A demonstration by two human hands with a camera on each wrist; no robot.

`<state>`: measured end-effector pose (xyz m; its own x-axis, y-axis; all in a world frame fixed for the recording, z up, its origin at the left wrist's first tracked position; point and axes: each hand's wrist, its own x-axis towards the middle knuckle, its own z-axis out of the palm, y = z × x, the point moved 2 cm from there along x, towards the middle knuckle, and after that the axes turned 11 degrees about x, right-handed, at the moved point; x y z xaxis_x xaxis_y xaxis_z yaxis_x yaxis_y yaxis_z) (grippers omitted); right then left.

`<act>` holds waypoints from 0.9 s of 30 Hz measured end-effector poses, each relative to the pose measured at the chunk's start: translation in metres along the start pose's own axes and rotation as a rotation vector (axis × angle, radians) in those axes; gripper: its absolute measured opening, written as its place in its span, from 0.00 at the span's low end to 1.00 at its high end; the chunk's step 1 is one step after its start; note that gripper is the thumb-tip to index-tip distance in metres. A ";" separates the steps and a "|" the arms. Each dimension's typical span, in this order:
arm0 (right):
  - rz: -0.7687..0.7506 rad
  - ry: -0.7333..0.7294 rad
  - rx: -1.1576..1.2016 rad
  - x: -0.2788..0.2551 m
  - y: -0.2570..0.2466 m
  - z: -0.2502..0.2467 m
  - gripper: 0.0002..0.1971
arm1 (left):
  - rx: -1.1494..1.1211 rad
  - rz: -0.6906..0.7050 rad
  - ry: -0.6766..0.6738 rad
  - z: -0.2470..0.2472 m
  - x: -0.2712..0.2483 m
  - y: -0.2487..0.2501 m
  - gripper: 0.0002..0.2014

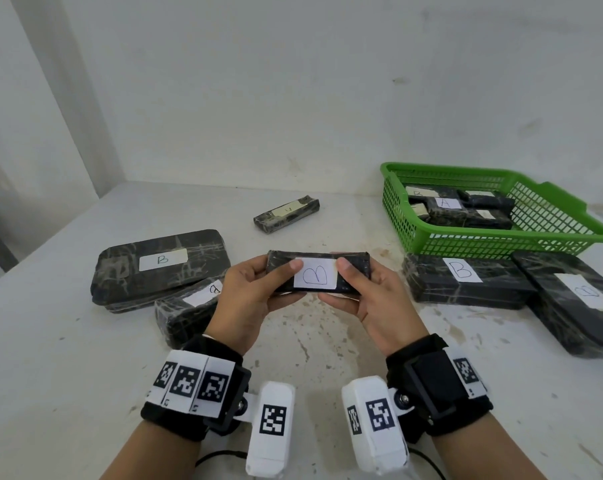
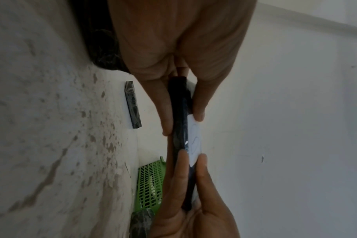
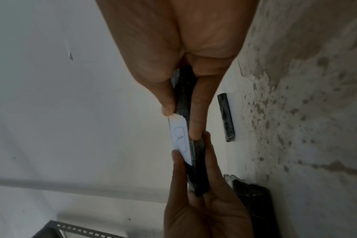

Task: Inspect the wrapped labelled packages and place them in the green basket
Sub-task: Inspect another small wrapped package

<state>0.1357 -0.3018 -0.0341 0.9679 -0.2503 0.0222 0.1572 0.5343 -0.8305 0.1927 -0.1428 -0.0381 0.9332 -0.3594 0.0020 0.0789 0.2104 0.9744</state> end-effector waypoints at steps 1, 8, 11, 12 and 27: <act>0.016 -0.012 0.007 0.001 0.000 0.000 0.10 | 0.013 0.009 0.021 -0.001 0.000 -0.001 0.09; 0.116 -0.185 0.136 0.000 -0.001 0.002 0.19 | -0.031 0.029 0.039 -0.008 0.001 0.004 0.09; 0.073 -0.169 0.122 0.002 -0.001 0.001 0.17 | -0.082 0.032 -0.027 -0.005 0.001 0.005 0.19; 0.067 -0.163 0.131 0.002 -0.001 0.000 0.16 | -0.092 0.040 -0.040 -0.004 0.000 0.005 0.20; 0.065 -0.184 0.132 0.002 -0.005 0.000 0.17 | -0.113 0.070 -0.062 -0.008 0.001 0.001 0.19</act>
<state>0.1365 -0.3047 -0.0295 0.9944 -0.0670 0.0816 0.1055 0.6486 -0.7538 0.1959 -0.1359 -0.0387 0.9144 -0.3954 0.0863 0.0568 0.3365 0.9400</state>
